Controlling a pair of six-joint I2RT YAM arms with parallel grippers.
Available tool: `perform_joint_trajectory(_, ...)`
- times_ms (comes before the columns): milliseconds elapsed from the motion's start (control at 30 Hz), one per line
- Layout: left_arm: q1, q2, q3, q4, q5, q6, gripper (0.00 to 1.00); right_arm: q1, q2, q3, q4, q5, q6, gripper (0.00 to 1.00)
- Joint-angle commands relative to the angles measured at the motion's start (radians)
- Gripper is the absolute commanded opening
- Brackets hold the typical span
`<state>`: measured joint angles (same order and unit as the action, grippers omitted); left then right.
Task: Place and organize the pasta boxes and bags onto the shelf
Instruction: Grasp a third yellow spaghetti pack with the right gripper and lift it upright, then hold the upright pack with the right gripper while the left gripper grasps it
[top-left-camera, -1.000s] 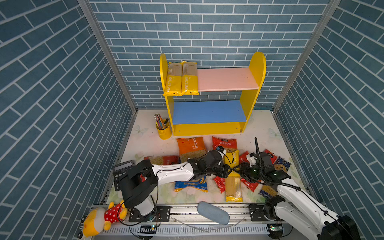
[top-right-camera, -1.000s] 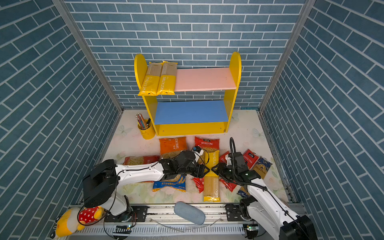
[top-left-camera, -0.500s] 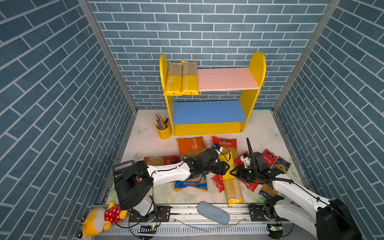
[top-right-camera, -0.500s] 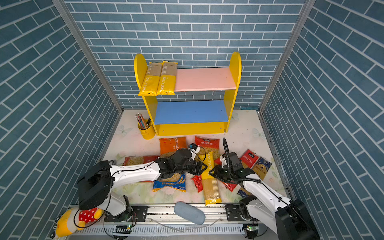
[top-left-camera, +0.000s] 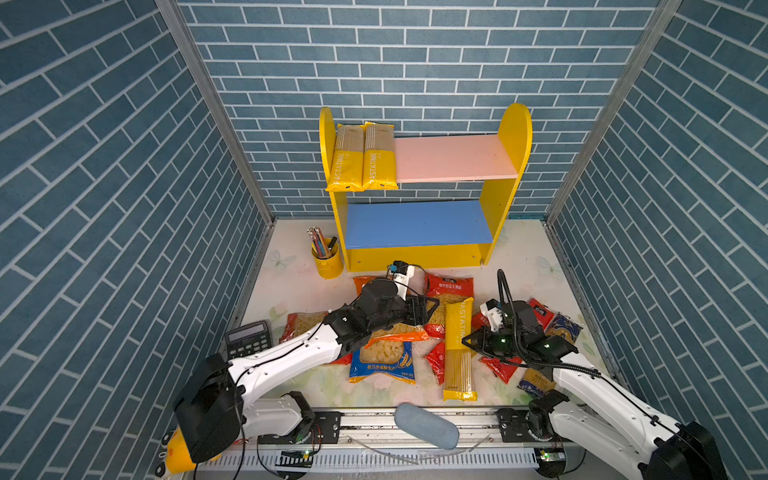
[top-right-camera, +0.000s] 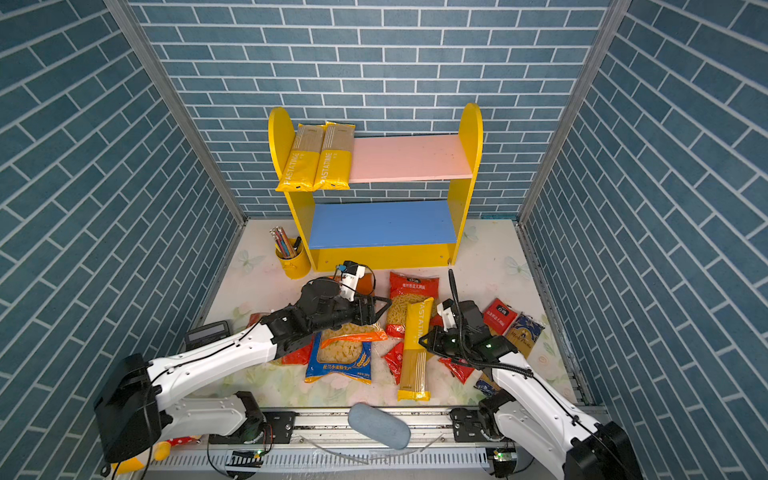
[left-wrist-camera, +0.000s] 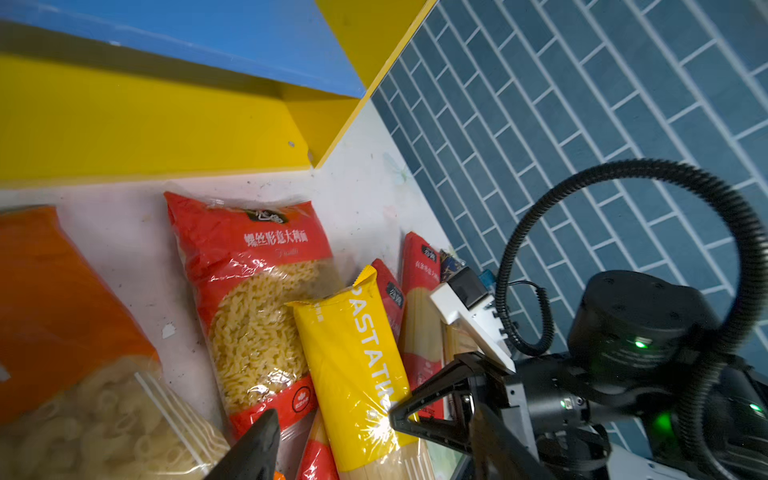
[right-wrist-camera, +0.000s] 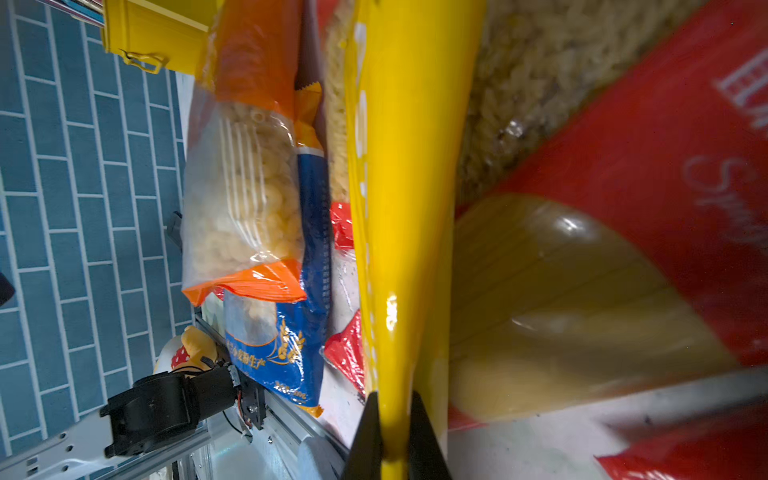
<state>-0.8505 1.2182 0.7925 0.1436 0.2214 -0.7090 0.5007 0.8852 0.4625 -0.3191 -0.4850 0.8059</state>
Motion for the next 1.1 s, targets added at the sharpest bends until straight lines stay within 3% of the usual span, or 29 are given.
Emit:
perform_joint_trajectory(0,0.060,-0.062,-0.073,0.065,0.065,-0.052,0.75,0.008,-0.040,0.161,0.102,-0.040,0.026,0.00)
perform_joint_trajectory(333,0.237,-0.145,-0.159,0.269,0.300,-0.239,0.87,0.196,0.004,0.320,0.374,0.027,-0.022,0.00)
perform_joint_trajectory(600,0.240,-0.150,-0.181,0.357,0.351,-0.255,0.87,0.278,0.117,0.399,0.429,-0.065,-0.048,0.00)
perform_joint_trajectory(800,0.240,-0.132,-0.203,0.386,0.367,-0.258,0.83,0.282,0.118,0.390,0.539,-0.109,0.012,0.00)
perform_joint_trajectory(1067,0.238,-0.104,-0.191,0.509,0.412,-0.294,0.64,0.280,0.170,0.352,0.711,-0.142,0.119,0.00)
